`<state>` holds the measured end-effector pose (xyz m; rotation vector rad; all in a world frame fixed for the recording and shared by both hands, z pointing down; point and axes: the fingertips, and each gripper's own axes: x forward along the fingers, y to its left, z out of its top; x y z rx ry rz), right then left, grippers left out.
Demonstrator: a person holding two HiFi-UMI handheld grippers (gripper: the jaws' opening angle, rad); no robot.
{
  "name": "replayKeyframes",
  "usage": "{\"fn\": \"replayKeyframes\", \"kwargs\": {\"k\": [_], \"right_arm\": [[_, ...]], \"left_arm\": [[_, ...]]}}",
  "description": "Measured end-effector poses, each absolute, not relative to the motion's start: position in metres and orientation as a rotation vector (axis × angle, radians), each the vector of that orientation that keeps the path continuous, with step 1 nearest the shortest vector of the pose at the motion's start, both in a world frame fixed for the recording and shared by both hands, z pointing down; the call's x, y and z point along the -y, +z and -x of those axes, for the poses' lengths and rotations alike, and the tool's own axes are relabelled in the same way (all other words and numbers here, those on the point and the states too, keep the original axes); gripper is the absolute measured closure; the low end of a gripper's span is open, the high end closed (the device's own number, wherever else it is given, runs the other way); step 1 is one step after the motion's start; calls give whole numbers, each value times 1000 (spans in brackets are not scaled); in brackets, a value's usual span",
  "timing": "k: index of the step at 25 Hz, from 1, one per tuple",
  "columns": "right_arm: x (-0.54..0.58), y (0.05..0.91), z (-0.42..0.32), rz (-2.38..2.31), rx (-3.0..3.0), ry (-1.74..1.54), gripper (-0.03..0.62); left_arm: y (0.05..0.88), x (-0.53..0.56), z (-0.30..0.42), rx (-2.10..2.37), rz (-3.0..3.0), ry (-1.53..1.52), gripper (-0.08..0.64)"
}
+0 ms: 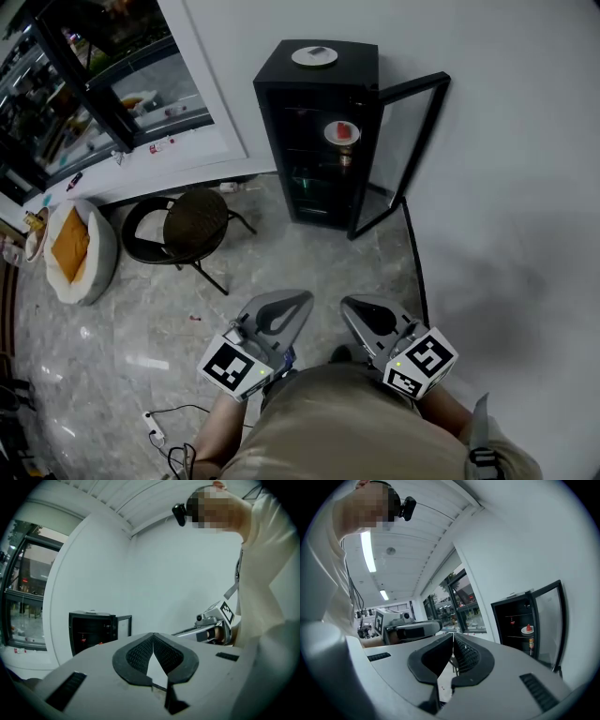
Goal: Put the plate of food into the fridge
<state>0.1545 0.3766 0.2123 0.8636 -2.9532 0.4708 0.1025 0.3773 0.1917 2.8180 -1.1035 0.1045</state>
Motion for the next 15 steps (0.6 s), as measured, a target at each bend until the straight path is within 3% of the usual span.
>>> {"fn": "replayKeyframes", "kwargs": {"k": [15], "right_arm": [[-363,225,-191,-841,2973,562,569]], "left_arm": [[193,-353,-141,1136,-2835,227,549]]}}
